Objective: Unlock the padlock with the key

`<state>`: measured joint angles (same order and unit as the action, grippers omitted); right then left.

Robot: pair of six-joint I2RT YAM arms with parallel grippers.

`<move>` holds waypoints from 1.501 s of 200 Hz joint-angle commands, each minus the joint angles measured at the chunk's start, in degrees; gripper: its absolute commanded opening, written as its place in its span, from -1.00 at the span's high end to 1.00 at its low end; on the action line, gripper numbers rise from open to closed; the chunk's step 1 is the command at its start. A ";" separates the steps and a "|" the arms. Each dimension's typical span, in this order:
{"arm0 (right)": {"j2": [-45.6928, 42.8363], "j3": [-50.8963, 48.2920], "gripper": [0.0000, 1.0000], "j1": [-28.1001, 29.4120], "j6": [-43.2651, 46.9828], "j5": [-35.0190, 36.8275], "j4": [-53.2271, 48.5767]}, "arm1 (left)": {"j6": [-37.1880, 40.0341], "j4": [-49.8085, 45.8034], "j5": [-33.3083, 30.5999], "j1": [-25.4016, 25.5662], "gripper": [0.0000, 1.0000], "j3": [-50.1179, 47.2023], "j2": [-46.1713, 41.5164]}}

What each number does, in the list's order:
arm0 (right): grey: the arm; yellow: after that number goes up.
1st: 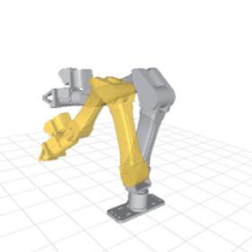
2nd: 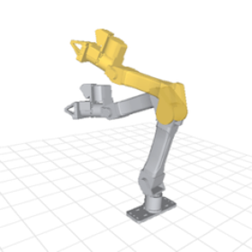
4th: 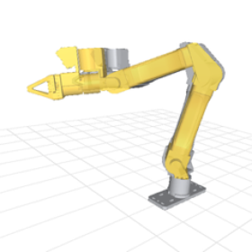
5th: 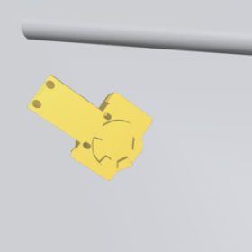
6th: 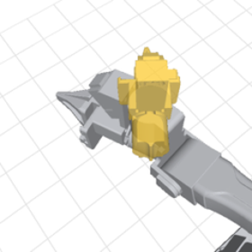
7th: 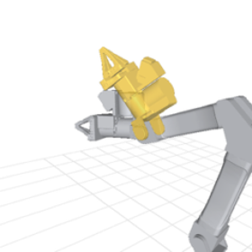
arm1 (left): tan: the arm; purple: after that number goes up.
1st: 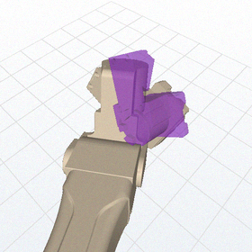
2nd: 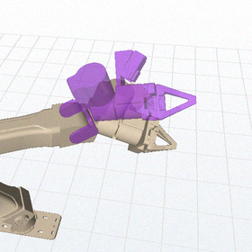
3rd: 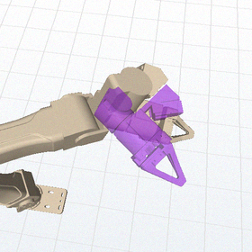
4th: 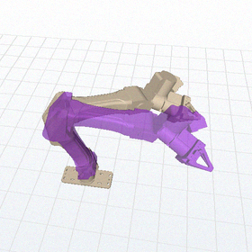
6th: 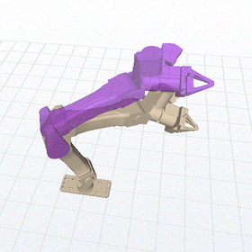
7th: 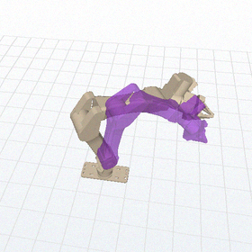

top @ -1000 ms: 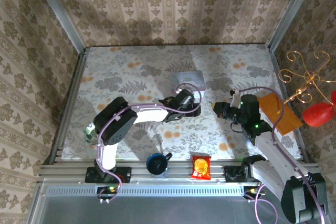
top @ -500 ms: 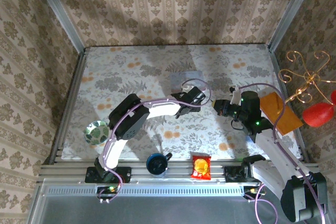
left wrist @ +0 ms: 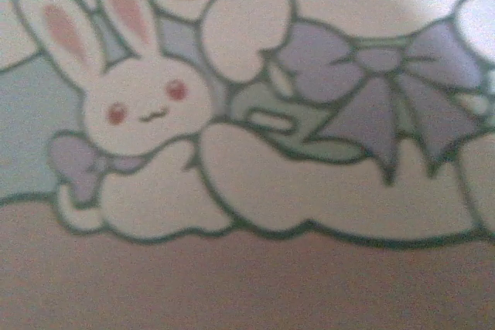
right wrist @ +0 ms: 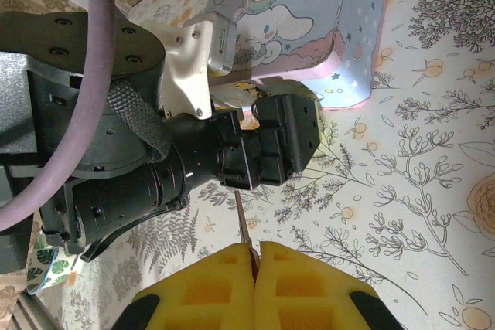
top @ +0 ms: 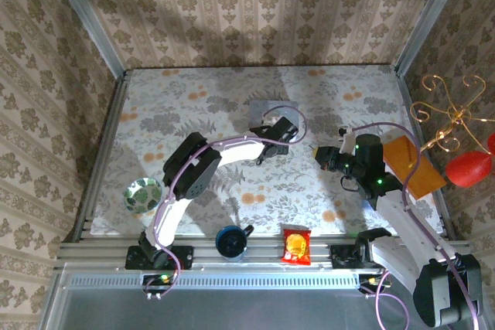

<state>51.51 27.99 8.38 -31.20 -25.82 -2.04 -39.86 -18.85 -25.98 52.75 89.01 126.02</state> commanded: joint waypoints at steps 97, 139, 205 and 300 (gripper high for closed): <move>-0.51 0.66 1.00 -1.09 -0.18 1.12 -0.28 | 0.26 -0.73 2.94 -0.53 -0.53 -4.39 -4.88; -1.28 0.27 1.00 -1.09 -0.47 1.52 -0.60 | 3.56 1.11 5.27 -1.51 -0.56 -3.49 -2.89; -1.41 -0.74 1.00 -1.10 -1.58 1.83 0.78 | 7.06 0.32 3.45 -1.71 -0.27 -0.05 -0.69; -2.11 -1.35 1.00 -1.18 -2.04 1.70 0.98 | 7.01 0.39 3.28 -1.18 0.13 0.98 -0.78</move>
<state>50.50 27.73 7.64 -32.16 -24.97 -1.89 -33.32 -17.98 -21.87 51.27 88.40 124.57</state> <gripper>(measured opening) 0.064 0.448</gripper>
